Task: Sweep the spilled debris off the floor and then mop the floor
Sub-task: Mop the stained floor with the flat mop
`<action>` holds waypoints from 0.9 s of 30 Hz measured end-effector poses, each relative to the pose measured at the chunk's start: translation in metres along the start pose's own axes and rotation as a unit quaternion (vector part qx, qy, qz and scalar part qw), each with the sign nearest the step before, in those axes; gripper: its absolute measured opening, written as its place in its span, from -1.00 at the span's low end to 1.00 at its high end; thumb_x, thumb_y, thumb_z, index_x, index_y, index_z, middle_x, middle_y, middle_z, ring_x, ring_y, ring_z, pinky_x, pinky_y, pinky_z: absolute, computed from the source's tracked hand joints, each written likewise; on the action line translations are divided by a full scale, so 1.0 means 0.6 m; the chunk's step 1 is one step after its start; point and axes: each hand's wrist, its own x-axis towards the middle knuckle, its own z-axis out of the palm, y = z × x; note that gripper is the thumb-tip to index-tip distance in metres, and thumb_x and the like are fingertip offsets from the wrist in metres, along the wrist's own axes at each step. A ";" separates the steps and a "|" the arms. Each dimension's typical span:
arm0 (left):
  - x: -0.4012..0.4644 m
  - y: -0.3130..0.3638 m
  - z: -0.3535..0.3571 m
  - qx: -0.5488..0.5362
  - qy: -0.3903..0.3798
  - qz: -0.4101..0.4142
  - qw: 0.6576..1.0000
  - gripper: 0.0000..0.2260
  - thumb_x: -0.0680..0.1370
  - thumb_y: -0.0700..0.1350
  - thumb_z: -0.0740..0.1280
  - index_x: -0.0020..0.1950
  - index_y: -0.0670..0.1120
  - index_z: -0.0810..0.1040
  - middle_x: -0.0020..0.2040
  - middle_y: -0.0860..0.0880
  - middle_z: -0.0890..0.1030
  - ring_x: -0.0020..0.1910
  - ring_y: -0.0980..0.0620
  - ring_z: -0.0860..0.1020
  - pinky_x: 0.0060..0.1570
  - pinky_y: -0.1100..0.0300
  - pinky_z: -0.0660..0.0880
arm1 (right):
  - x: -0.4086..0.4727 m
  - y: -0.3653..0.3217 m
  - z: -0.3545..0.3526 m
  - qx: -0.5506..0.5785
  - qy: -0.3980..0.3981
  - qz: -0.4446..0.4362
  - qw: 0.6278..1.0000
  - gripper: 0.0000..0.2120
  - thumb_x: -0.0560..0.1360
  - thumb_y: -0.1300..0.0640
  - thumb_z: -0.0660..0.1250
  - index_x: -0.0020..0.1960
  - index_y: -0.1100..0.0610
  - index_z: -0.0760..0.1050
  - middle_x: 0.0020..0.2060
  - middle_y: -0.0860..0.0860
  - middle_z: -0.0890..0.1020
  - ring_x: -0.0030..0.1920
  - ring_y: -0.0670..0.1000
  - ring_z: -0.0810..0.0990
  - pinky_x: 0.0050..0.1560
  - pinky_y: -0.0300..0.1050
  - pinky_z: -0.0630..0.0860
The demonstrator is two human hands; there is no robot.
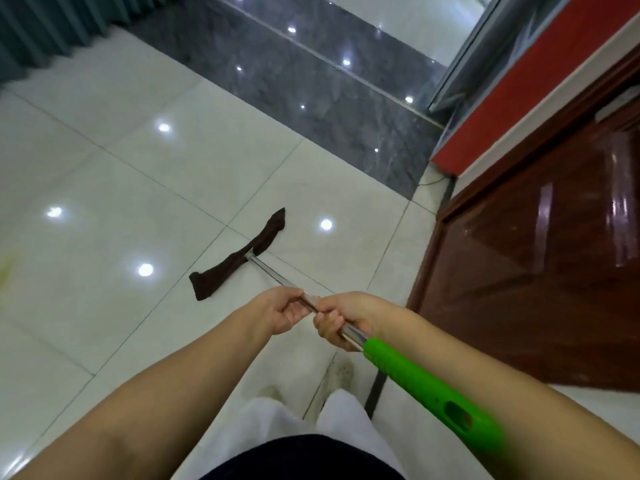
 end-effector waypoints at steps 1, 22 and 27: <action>0.000 0.008 -0.002 -0.012 0.006 0.011 1.000 -0.78 0.64 -0.31 0.10 -0.16 -0.35 0.42 -0.50 -0.24 0.59 -0.57 -0.07 0.60 -0.56 0.13 0.57 | 0.005 -0.013 0.006 -0.008 -0.001 0.002 1.000 -0.69 0.64 0.14 0.12 -0.28 0.18 0.29 -0.66 0.02 0.34 -0.76 -0.14 0.29 -0.75 -0.40 0.25; -0.004 0.099 0.035 -0.254 0.182 0.167 0.935 -0.82 0.57 -0.38 0.17 -0.23 -0.32 0.43 -0.58 -0.17 0.53 -0.61 -0.01 0.58 -0.55 0.21 0.56 | 0.034 -0.246 0.079 -0.296 -0.091 0.110 0.944 -0.80 0.60 0.19 0.18 -0.20 0.17 0.38 -0.59 -0.02 0.30 -0.72 -0.16 0.28 -0.74 -0.41 0.24; -0.041 0.098 0.016 -0.302 0.223 0.219 0.900 -0.81 0.58 -0.38 0.14 -0.23 -0.31 0.41 -0.52 -0.18 0.53 -0.63 0.01 0.56 -0.58 0.26 0.53 | 0.031 -0.242 0.124 -0.355 -0.116 0.129 0.919 -0.78 0.60 0.20 0.18 -0.22 0.20 0.39 -0.55 -0.01 0.30 -0.72 -0.17 0.28 -0.74 -0.42 0.25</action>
